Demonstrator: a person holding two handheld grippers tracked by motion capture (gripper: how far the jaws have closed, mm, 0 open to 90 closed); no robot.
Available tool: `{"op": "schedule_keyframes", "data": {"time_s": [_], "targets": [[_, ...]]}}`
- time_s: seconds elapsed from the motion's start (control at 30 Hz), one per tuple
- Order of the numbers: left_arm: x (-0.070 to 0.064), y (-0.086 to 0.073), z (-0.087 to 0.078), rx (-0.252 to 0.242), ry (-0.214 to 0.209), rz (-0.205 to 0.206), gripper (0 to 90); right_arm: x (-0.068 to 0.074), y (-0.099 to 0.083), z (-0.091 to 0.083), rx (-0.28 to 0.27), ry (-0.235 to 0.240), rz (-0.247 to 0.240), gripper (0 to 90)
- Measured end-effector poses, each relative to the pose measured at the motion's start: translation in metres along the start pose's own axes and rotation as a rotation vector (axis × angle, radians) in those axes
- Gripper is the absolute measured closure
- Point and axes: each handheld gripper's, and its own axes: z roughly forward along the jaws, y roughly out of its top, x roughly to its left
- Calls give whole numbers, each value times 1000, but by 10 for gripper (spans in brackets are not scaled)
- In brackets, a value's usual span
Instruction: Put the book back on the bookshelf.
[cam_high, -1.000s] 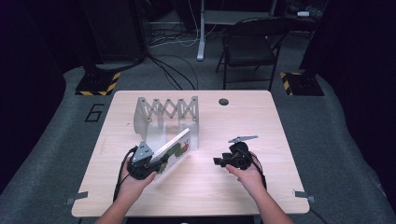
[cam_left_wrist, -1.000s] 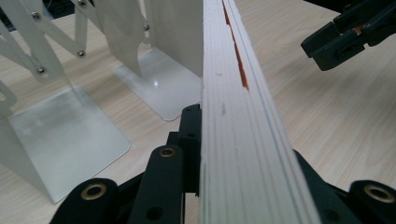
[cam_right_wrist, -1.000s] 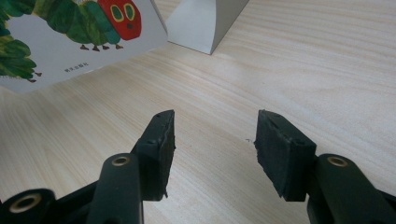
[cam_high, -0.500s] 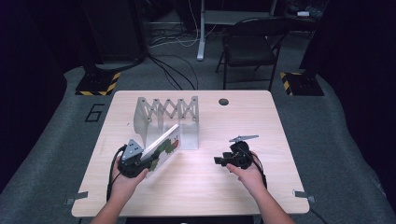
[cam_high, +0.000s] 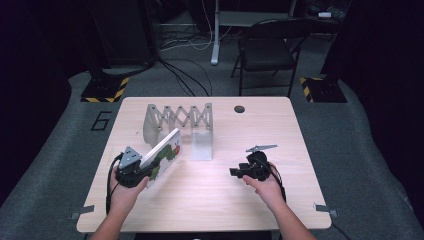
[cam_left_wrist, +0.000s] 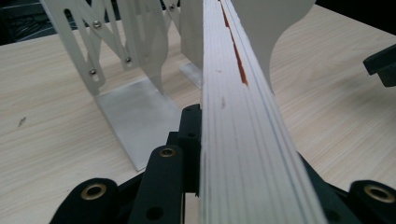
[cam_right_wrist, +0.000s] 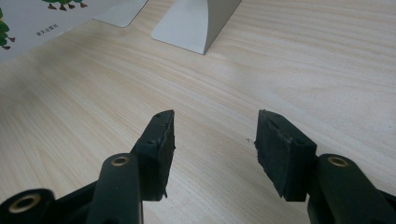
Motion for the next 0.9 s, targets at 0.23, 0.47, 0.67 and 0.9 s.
{"op": "schedule_keyframes", "data": {"time_s": [0.23,0.47,0.67,0.9], "targets": [[12,-1,-7,-12,36,-29,756,0,0,0,7,-1,1,471],[17,-3,-11,-21,42,-45,756,-1,0,0,8,-2,1,470],[16,-2,-12,-23,38,-35,756,-1,0,0,7,-2,2,470],[17,-3,-18,-27,38,-37,756,-2,0,-1,-2,-2,-1,470]]}}
